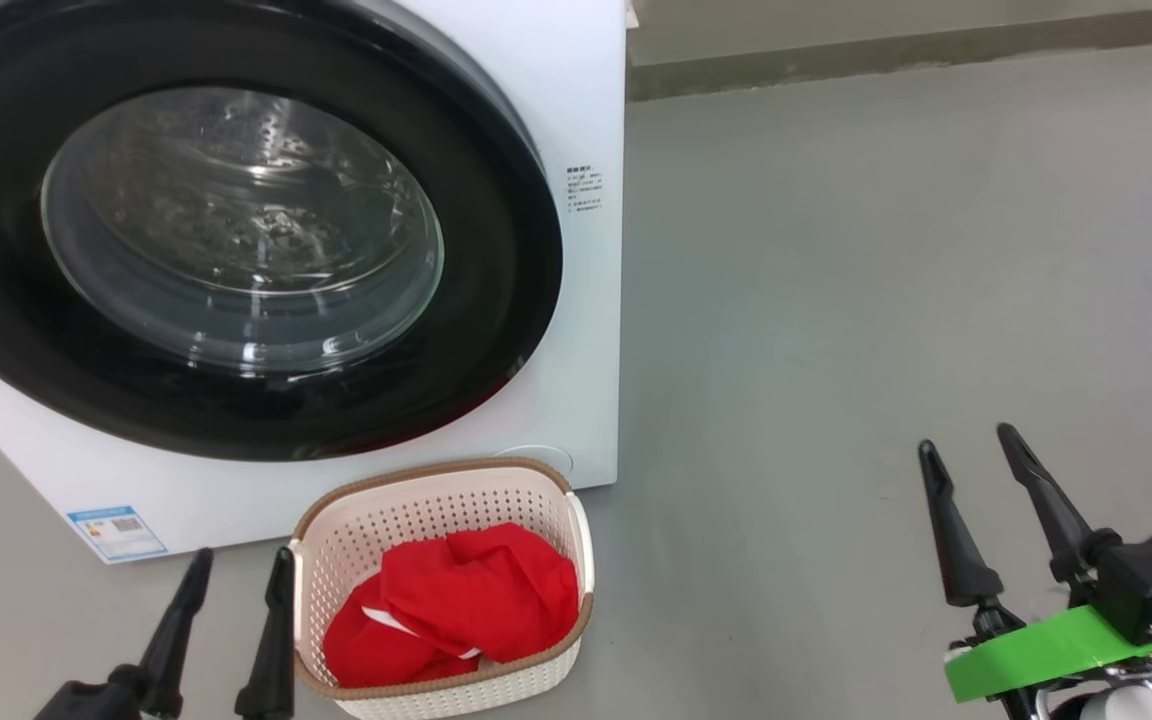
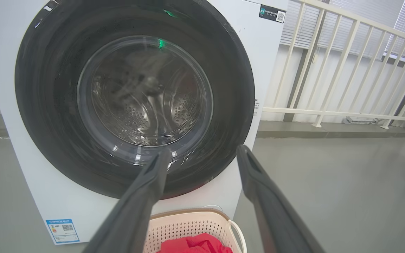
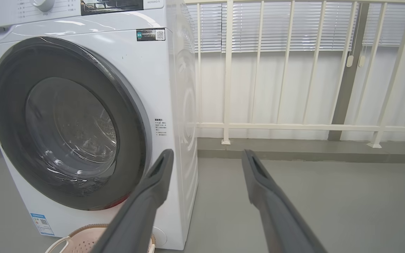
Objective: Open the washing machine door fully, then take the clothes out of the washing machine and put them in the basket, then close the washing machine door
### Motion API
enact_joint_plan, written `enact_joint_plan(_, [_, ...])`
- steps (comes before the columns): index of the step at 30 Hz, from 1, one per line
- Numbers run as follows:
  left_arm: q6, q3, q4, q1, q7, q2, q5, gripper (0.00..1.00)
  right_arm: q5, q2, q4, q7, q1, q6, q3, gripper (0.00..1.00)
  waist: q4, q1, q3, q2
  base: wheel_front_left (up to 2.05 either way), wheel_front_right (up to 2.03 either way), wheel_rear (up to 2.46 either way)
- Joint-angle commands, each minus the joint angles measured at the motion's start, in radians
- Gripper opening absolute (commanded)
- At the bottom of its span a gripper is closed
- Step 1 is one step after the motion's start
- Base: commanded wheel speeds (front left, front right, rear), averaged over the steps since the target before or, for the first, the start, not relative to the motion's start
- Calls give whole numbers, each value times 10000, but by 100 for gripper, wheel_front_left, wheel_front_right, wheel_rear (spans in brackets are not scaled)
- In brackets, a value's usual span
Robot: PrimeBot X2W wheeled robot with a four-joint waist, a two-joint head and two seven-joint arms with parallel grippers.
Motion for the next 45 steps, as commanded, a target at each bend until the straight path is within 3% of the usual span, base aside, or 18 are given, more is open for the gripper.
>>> enact_joint_plan(1, [-56, 426, -344, -109, -122, 138, 92, 100, -83, -59, -308, -61, -62, -11, 98, 100, -32, 0, -68, -1, 0, 0, 0])
enact_joint_plan(17, [-56, 368, -293, 93, -122, 38, 178, 100, -210, 103, -337, -61, 278, -11, -122, 100, 98, 0, -349, -1, 0, 0, 0])
enact_joint_plan(18, [0, 67, -77, 204, 0, -27, 34, 0, -90, 209, -67, 0, 431, 0, -339, 0, 78, 0, -329, -1, 0, 0, 0])
enact_joint_plan(26, [14, 41, 543, 364, 101, -264, -198, 0, 160, 378, 599, 76, 797, 0, -341, 0, 89, 1, -341, -1, 0, 0, 0])
enact_joint_plan(31, [11, 84, 555, 305, 252, -274, -728, 0, 717, 377, 608, 230, 742, -1, -373, 0, 96, 22, -332, -1, 0, 0, 0])
enact_joint_plan(35, [9, 110, 579, 252, 364, -283, -1148, 0, 1159, 377, 631, 345, 693, -1, -391, 0, 102, 2, -290, -1, 0, 0, 0])
enact_joint_plan(45, [3, 182, 637, 108, 645, -305, -2196, 0, 2261, 377, 685, 634, 556, -2, -441, 0, 116, 0, -226, -1, 0, 0, 0])
